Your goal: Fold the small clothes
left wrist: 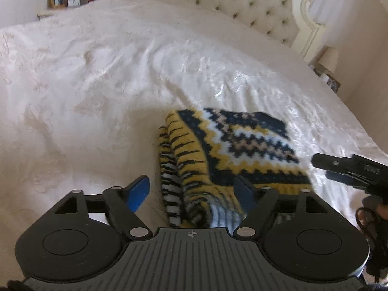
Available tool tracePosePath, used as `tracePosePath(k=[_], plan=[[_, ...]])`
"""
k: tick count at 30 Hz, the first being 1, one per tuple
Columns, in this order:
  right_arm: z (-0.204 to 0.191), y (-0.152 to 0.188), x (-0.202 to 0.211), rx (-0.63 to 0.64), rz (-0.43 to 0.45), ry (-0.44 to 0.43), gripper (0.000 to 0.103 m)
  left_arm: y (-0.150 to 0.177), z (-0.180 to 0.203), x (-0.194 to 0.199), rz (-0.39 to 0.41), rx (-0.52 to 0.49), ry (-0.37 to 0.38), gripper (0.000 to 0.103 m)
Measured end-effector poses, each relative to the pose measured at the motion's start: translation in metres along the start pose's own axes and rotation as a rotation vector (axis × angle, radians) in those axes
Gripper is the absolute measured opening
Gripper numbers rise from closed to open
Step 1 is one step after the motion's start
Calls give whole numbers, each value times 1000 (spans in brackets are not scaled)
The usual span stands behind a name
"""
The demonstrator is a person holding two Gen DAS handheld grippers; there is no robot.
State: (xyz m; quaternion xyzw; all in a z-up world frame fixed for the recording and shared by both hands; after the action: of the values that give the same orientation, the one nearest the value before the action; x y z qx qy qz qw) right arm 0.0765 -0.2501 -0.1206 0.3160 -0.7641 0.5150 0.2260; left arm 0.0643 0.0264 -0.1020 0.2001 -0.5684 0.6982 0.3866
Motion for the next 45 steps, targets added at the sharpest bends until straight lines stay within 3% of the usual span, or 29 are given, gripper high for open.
tracePosePath(k=[8,14,18,31,45], plan=[[-20,13,62,-8,110,-73,102,6,36,47,40,-39,-90,83],[-31,26,90,31,102,-31,102,14,65,56,-39,-173,-286,83],[-41,37,99,108,101,58,102,22,73,57,-76,-224,-409,83],[-55,58,106,177,62,175,102,37,65,61,-150,-174,-371,83],[-60,70,102,161,-16,148,102,46,54,64,-187,-135,-364,83]])
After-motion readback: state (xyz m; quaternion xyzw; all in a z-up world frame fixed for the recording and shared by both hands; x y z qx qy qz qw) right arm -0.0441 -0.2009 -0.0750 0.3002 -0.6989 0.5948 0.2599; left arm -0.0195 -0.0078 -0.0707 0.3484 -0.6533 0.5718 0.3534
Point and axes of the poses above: each gripper's, at about its wrist camera, not at the fingertips, and x roughly against the way its jaws point, z to its right, y to its underside, the point moved 3 cm from there along -x, roughly the way its jaws point, and after that the axes turned 4 degrees about -z, right-handed, at the moved point
